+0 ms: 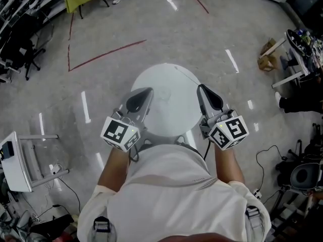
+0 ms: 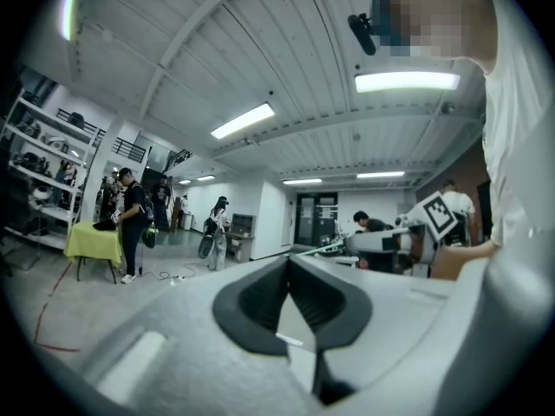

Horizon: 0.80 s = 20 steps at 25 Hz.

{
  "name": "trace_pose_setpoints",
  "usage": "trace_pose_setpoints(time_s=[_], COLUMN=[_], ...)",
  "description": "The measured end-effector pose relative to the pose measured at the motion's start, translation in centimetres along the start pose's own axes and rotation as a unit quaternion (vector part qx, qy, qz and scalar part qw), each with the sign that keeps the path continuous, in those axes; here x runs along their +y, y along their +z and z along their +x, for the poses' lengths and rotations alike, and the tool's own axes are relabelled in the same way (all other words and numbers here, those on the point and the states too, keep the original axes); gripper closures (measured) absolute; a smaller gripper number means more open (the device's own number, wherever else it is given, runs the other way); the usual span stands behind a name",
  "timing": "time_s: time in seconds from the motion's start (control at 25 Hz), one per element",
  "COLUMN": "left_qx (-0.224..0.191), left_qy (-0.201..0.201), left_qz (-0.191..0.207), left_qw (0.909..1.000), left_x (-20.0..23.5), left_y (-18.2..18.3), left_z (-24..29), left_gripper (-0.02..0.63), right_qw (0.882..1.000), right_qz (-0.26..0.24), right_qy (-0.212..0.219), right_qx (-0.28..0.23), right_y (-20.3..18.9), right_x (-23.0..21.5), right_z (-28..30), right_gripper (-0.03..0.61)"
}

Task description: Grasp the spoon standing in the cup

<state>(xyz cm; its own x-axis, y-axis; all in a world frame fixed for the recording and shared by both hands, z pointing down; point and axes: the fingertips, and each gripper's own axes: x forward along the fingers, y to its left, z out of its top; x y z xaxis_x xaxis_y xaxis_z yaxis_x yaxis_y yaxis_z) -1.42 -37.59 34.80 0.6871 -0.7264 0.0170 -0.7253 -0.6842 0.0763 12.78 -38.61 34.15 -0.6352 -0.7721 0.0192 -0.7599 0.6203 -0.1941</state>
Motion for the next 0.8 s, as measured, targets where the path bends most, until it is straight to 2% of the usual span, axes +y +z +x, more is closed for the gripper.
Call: trace_pose_setpoints(time_s=[0.8], left_qx=[0.006], left_qy=[0.022], left_qz=[-0.001], left_qw=[0.9997], left_x=[2.3], left_y=[0.1], left_z=[-0.4], left_gripper=[0.612], right_qw=[0.999], right_qz=[0.018], right_qy=[0.029], right_qx=[0.038], right_y=[-1.1], right_x=[0.0], right_z=[3.6], right_gripper=[0.566])
